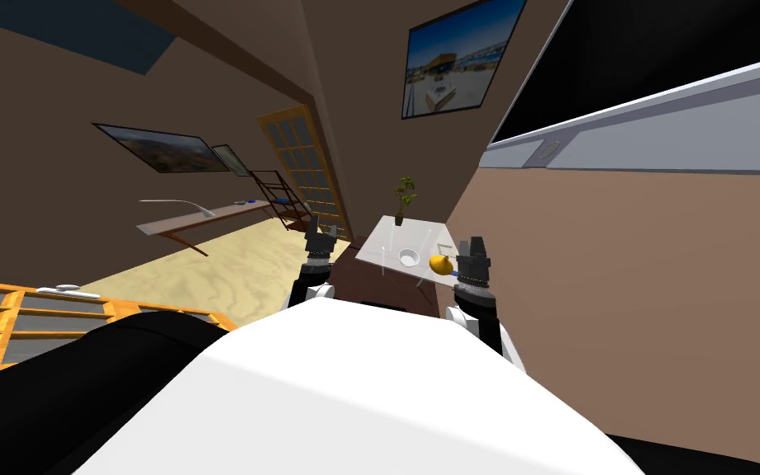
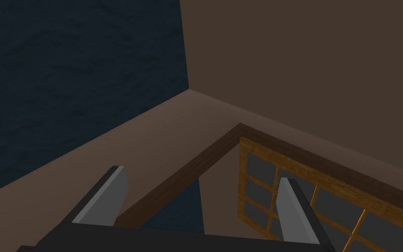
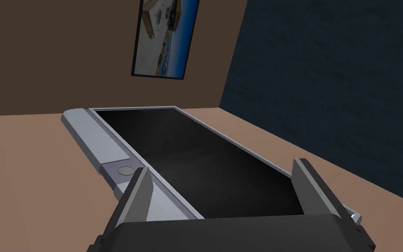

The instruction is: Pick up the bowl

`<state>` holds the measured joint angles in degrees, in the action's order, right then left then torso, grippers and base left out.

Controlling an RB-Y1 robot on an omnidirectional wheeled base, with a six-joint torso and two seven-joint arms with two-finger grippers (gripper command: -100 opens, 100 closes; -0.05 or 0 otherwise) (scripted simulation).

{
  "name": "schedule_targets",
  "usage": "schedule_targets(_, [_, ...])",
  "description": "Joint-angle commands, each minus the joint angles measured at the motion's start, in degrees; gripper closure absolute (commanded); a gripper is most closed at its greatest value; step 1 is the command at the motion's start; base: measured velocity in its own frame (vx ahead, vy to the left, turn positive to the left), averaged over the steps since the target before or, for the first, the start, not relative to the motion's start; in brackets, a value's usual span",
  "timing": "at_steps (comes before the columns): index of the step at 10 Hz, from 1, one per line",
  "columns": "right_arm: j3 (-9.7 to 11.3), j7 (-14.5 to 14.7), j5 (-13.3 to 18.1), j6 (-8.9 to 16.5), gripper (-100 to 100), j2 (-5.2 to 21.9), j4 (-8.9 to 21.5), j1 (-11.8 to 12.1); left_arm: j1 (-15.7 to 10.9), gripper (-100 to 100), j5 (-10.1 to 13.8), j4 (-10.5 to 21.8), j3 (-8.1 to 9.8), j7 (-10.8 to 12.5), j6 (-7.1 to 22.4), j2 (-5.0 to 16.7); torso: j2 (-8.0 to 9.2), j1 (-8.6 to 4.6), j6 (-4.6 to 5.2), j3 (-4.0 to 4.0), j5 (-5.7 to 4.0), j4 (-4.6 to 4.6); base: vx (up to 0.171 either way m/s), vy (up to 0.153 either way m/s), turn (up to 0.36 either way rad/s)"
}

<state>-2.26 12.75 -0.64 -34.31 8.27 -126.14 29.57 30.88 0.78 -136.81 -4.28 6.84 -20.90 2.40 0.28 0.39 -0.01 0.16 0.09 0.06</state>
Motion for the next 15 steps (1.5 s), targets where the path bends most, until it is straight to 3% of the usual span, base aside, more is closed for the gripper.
schedule_targets(1, [0.3,1.3,1.9,0.2,-100,2.9,2.5,0.6,0.0,0,0.0,0.0,0.00,0.0,0.0,0.0,0.00,0.00,0.00,0.00,0.00,0.00,-0.072,0.131,0.080])
schedule_targets(4, [0.8,3.1,4.7,0.5,-100,7.5,6.7,0.8,0.0,0,0.0,0.0,0.00,0.0,0.0,0.0,-0.02,-0.04,0.02,-0.01,0.00,0.00,-0.060,0.109,0.060])
schedule_targets(5, [0.8,3.1,4.7,0.5,-100,7.5,6.7,0.8,0.0,0,0.0,0.0,0.00,0.0,0.0,0.0,-0.05,-0.03,0.00,-0.02,0.00,-0.01,-0.042,0.070,0.039])
schedule_targets(7, [1.5,5.1,7.8,0.8,-100,11.6,10.7,0.7,0.0,0,0.0,0.0,0.00,0.0,0.0,0.0,-0.05,-0.10,0.01,-0.03,-0.02,-0.01,-0.051,0.107,0.092])
schedule_targets(10, [1.9,6.1,9.4,1.0,-100,14.5,14.1,0.7,0.0,0,0.0,0.0,0.00,0.0,0.0,0.0,-0.10,-0.08,0.02,-0.05,-0.01,-0.02,-0.033,0.085,0.048])
schedule_targets(12, [3.0,8.2,12.8,1.4,-100,18.7,18.3,0.5,0.0,0,0.0,0.0,0.00,0.0,0.0,0.0,-0.17,-0.13,0.01,-0.09,-0.02,-0.03,-0.026,0.122,0.112])
schedule_targets(14, [3.0,8.2,12.8,1.4,-100,19.3,19.7,0.5,0.0,0,0.0,0.0,0.00,0.0,0.0,0.0,-0.18,0.00,0.03,-0.10,0.02,-0.03,-0.008,0.074,0.015])
schedule_targets(15, [3.7,9.2,14.5,1.7,-100,21.7,21.9,0.3,0.0,0,0.0,0.0,0.01,0.0,0.0,0.0,-0.22,-0.24,0.03,-0.12,-0.03,-0.04,-0.009,0.065,0.087])
